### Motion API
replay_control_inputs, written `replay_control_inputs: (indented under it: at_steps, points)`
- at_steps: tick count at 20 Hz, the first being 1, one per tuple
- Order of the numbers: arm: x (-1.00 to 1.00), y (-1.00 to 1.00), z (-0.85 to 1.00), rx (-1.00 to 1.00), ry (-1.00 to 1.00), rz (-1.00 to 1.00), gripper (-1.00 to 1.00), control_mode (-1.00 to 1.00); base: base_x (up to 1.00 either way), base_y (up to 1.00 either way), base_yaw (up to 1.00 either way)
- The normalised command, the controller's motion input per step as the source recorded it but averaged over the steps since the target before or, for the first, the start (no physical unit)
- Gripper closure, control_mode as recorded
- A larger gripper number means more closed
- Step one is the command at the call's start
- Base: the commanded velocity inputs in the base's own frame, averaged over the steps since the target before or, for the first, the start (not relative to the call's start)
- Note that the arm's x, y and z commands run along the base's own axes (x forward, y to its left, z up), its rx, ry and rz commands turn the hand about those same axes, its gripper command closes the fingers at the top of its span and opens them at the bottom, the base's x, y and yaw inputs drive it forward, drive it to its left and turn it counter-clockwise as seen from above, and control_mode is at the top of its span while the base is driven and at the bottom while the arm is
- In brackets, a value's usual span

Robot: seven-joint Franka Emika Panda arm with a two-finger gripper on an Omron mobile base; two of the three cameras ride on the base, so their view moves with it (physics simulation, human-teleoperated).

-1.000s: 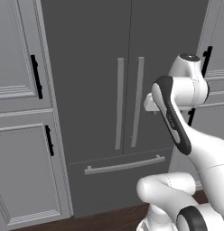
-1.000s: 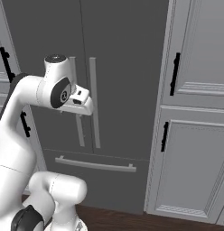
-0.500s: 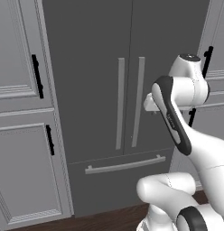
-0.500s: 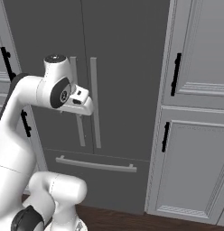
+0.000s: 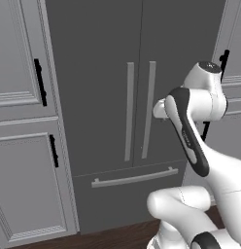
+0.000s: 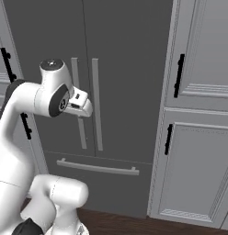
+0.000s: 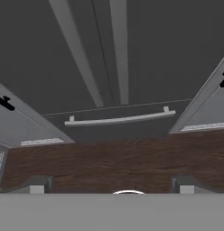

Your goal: Grab a lemon wedge from the fridge and one ice cube from the ice bowl, and put them in the glass of lemonade.

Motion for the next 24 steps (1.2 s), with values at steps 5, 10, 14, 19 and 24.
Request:
replay_control_inputs:
  at_steps: [5, 10, 14, 19, 24]
  points:
    - [0.00, -0.01, 0.00, 0.10, -0.13, 0.00, -1.00, -1.00, 0.00, 0.00, 0.00]
    - [-0.02, -0.01, 0.00, 0.02, -0.12, 0.00, -1.00, -1.00, 0.00, 0.00, 0.00]
    - [0.10, 0.03, 0.02, 0.00, 0.03, -0.03, -1.00, -1.00, 0.00, 0.00, 0.00]
    - [0.95, 0.03, 0.00, -0.02, 0.04, -0.02, -1.00, -1.00, 0.00, 0.00, 0.00]
    - [0.57, -0.02, -0.30, 0.03, -0.07, 0.10, -1.00, -1.00, 0.00, 0.00, 0.00]
